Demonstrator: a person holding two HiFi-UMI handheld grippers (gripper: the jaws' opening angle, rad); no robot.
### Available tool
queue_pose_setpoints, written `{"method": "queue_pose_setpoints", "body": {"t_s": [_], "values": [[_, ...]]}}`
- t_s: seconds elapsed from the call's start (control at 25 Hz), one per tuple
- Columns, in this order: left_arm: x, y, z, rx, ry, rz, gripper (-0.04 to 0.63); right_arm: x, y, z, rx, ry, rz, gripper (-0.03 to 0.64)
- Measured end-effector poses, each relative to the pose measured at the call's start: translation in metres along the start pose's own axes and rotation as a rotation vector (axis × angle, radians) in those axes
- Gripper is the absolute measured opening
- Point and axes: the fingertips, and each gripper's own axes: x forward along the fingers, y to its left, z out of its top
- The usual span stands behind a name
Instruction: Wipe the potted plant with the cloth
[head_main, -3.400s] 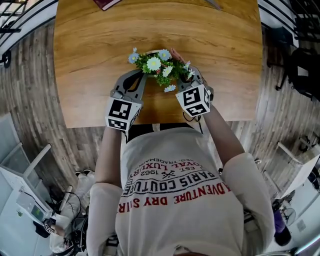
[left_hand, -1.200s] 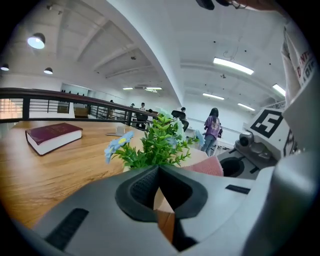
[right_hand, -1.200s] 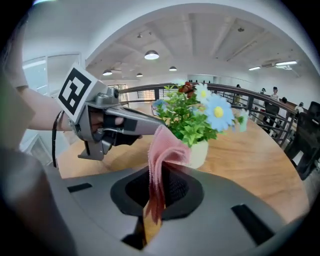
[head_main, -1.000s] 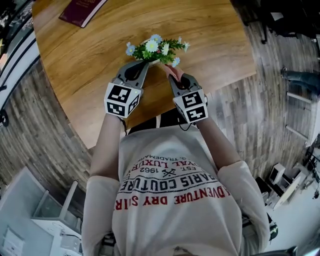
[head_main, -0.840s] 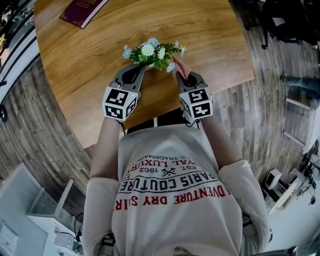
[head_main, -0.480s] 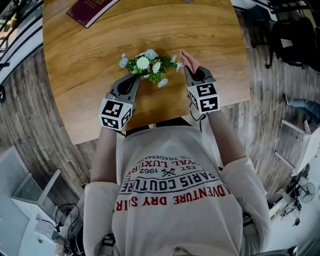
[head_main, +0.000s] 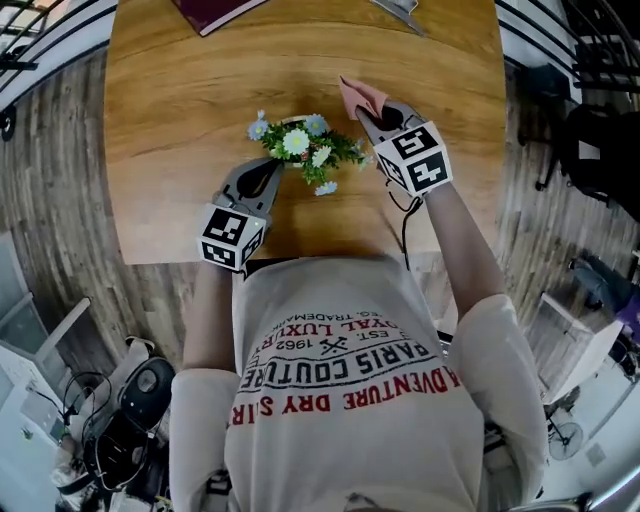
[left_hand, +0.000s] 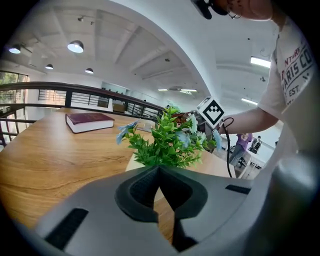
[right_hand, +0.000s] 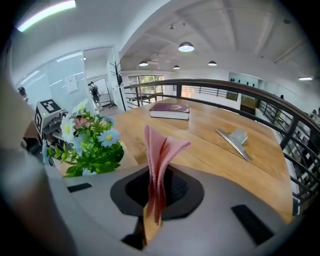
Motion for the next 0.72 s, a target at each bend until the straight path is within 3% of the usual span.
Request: {"method": "queue_pose_setpoints", "body": {"t_s": [0.2, 0.72], "values": [[-0.001, 0.004, -0.001, -0.048, -0.023, 0.014, 0.015, 0.033, 0.018, 0.013, -0.030, 0.046, 0.102, 0.035], [-0.002, 0.008, -0.003, -0.076, -0.027, -0.032, 0.015, 0.056, 0.073, 0.039, -0.070, 0.125, 0.399, 0.035]]}}
